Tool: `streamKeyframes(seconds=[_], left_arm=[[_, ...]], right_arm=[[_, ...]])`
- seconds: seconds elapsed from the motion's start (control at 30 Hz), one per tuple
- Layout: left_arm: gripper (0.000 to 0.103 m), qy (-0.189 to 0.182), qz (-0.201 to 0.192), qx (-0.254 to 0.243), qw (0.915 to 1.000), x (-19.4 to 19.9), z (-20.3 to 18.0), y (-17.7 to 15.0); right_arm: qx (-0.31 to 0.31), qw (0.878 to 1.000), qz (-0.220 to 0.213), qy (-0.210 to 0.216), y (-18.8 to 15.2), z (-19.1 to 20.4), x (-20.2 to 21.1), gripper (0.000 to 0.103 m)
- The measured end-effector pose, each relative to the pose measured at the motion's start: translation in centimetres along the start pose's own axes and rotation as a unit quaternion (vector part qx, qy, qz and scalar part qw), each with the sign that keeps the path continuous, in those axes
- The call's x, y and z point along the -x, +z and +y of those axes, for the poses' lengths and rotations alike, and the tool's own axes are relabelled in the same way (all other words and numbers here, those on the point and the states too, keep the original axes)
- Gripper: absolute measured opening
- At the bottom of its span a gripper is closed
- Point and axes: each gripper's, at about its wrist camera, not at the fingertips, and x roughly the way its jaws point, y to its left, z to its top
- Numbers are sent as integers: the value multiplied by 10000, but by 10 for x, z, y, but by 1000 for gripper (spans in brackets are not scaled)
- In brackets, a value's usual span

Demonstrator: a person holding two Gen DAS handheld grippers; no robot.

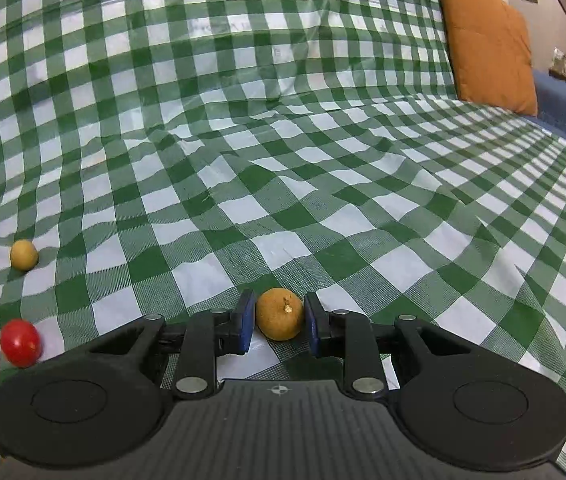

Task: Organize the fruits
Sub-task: 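Grasp a red tomato with the left tool while the right tool grasps a pear, then carry the red tomato and pear toward the blue plate with both tools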

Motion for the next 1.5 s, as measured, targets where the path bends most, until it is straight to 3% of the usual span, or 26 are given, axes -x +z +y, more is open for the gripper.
streamKeyframes(seconds=[0.2, 0.23, 0.3, 0.37, 0.43, 0.6, 0.73, 0.83, 1.0, 1.27, 1.5], left_arm=[[101, 19, 92, 27, 10000, -24, -7, 17], [94, 19, 84, 27, 10000, -26, -7, 18], [71, -113, 121, -36, 9999, -29, -7, 20], [33, -179, 34, -196, 9996, -23, -9, 19], [33, -189, 84, -222, 9995, -16, -9, 16], [33, -36, -299, -83, 9995, 29, 12, -7], [33, 220, -491, 216, 9983, 86, 44, -43], [33, 504, -497, 412, 9966, 133, 73, -78], [33, 883, -350, 793, 9923, 200, 115, -144], [33, 996, -369, 1176, 9874, 293, 141, -236], [33, 889, -574, 1486, 9832, 347, 149, -305]], right_arm=[[61, 10000, 4, -28, 2, 3, -4, 27], [73, 10000, -2, -39, 1, 4, -3, 27], [82, 10000, -4, -43, 2, 4, -4, 27], [88, 9999, -8, -49, 3, 5, -2, 27], [28, 10000, -18, -42, 5, 6, 0, 27], [-139, 9992, -377, 1, 13, 7, 9, 27], [-98, 9978, -650, -56, 17, 12, 25, 27], [-17, 9954, -953, -37, 26, 20, 63, 27], [239, 9907, -1133, 718, 27, 26, 155, 27], [1104, 9659, -403, 2309, -16, 34, 306, 27], [1396, 9485, -206, 2835, -43, 54, 395, 27]])
